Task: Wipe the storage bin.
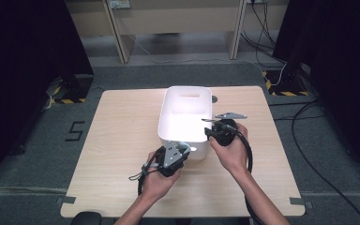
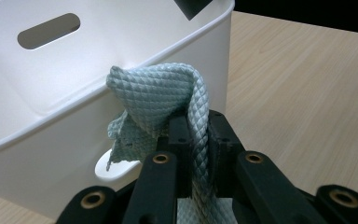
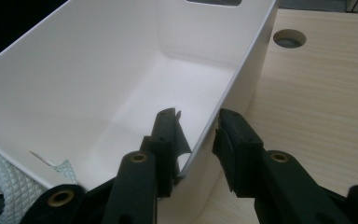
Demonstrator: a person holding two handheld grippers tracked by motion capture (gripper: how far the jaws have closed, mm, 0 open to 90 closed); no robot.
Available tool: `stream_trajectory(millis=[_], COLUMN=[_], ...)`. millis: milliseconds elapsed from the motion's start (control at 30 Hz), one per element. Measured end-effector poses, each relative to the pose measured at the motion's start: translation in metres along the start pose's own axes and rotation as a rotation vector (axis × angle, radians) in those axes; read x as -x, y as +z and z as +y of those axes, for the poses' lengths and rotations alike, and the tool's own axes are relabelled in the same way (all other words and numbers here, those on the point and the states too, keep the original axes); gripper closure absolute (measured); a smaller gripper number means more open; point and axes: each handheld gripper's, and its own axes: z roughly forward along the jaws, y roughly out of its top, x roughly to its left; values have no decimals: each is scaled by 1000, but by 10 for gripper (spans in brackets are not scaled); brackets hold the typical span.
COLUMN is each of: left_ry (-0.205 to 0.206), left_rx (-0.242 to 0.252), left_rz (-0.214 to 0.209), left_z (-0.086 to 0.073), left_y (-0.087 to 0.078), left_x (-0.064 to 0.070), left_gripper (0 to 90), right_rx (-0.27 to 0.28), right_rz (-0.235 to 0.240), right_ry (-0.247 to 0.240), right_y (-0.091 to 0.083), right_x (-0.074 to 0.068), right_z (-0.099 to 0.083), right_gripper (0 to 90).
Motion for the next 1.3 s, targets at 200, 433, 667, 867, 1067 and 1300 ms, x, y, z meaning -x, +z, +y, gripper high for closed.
stream_trajectory(millis=[200, 433, 667, 867, 1067, 1300], left_ry=[6, 4, 10, 10, 6, -1], left_rx=[-6, -7, -11, -20, -34, -44], left_rz=[-2, -3, -1, -4, -5, 0], left_z=[1, 1, 1, -1, -5, -10], left_y=[0, 0, 1, 2, 6, 9], left_x=[0, 0, 0, 1, 2, 2], left_gripper=[820, 820, 820, 820, 819, 820], right_rx=[-4, -2, -2, -2, -6, -6], right_rz=[0, -1, -4, -3, 6, 4], right_ry=[-2, -8, -12, -12, -6, -7], right_y=[0, 0, 0, 0, -1, -1], right_x=[0, 0, 0, 0, 1, 0], right_z=[0, 0, 0, 0, 1, 1], right_gripper=[685, 685, 683, 683, 684, 685])
